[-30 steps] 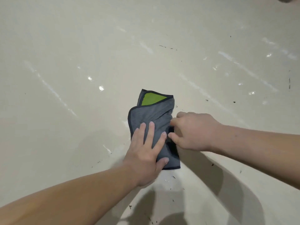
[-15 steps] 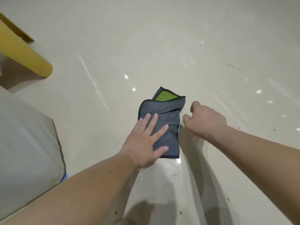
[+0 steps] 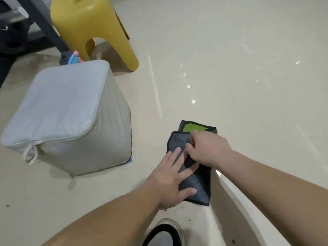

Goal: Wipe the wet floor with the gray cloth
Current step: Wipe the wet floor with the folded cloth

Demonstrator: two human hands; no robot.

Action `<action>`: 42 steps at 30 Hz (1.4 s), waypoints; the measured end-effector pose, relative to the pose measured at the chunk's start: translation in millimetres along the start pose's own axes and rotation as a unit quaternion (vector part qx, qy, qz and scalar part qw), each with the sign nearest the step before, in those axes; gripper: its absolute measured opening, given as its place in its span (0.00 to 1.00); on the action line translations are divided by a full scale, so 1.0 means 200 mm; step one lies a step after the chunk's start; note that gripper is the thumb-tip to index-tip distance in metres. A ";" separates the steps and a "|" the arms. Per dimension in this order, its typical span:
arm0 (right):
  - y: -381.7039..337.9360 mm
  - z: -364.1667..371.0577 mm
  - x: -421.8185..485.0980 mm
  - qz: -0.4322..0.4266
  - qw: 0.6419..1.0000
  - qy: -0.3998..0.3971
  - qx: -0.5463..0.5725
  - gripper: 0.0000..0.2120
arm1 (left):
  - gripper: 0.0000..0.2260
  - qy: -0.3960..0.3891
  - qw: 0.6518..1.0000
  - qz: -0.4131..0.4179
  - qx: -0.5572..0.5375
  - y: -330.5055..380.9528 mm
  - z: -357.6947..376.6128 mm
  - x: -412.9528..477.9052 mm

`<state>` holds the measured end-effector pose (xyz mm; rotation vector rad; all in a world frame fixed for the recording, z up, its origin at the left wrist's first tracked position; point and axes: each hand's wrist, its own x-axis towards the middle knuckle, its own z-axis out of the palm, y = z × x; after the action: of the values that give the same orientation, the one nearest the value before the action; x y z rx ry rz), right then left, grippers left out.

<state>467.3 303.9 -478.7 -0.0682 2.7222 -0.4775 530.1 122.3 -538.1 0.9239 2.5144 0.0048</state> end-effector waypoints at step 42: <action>1.27 0.33 -2.08 0.683 0.702 -0.036 0.200 0.10 | 0.30 -0.067 0.773 0.607 0.173 2.02 0.34 0.34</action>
<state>881.2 567.4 -474.1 1.8017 1.7494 -0.4906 760.7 466.5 -564.0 2.4135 1.3784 -0.1135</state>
